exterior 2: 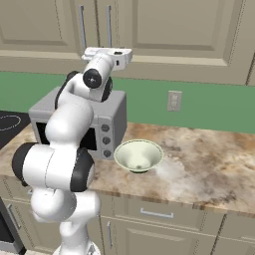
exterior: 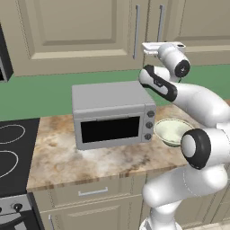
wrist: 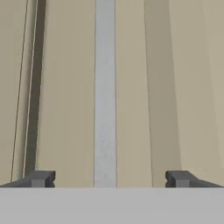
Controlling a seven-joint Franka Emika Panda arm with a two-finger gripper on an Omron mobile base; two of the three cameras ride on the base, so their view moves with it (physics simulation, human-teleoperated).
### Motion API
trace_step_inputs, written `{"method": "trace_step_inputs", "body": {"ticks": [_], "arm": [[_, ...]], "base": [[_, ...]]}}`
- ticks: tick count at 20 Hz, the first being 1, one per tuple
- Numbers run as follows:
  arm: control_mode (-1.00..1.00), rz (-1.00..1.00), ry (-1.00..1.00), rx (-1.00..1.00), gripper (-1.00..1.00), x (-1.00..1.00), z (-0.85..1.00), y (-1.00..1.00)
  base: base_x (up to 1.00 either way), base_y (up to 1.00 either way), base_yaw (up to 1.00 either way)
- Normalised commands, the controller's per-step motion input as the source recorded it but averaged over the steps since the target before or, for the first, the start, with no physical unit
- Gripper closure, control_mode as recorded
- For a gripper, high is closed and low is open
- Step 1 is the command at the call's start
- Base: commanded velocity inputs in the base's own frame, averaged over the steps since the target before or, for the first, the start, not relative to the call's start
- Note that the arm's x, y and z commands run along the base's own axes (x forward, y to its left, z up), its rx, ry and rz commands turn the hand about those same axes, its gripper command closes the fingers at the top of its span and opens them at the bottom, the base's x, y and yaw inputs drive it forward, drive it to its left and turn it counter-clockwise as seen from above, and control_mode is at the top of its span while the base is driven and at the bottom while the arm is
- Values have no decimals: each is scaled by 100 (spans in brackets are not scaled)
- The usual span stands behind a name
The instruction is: Open the cabinet. Pick the mango and apple from the cabinet and place them into the bowl. Then close the cabinet.
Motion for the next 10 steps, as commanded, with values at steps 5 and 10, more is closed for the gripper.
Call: {"method": "trace_step_inputs", "body": {"ticks": [5,10], "arm": [[-100,4,17,4,-100,54,-1,-24],[-100,0,2,0,100,17,-1,0]], "base": [[0,0,0],[0,0,0]]}}
